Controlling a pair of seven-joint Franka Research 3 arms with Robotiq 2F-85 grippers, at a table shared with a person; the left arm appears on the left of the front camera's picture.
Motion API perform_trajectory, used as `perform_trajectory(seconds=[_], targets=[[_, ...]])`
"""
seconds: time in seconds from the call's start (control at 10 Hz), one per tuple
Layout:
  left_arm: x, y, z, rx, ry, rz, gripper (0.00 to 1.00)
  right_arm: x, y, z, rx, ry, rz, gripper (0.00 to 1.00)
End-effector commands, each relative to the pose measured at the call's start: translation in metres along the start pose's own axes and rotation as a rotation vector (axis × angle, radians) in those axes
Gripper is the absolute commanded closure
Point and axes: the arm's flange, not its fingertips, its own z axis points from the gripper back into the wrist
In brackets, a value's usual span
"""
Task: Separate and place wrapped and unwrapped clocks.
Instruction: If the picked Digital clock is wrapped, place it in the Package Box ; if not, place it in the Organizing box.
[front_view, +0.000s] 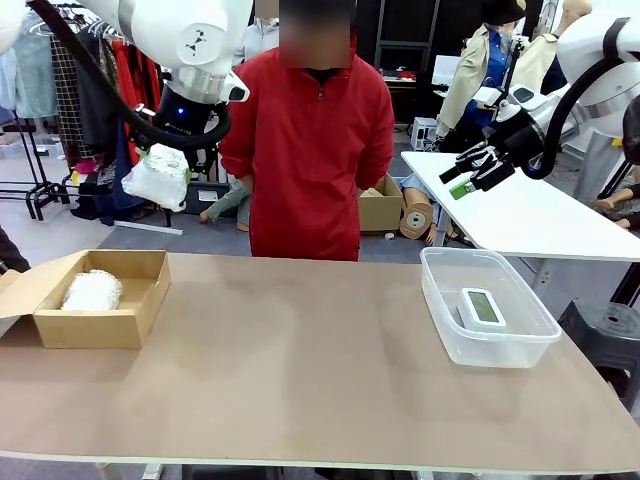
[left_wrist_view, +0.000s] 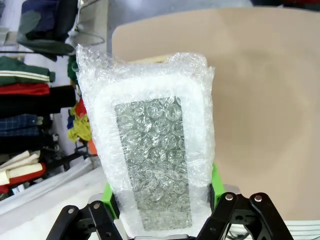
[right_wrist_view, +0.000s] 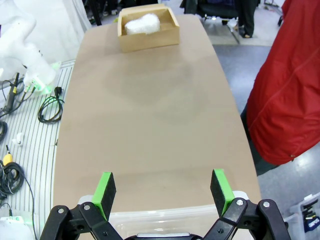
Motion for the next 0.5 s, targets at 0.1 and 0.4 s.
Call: perform_trajectory(seconds=[0.1, 0.4], targets=[[-0.022, 0.021, -0.038, 0.025, 0.056, -0.001, 1.00, 0.002, 0.001, 0.000, -0.007, 0.012, 0.007, 0.00], [-0.039, 0.041, -0.080, 0.025, 0.126, 0.018, 1.00, 0.002, 0.001, 0.000, -0.007, 0.012, 0.007, 0.00]])
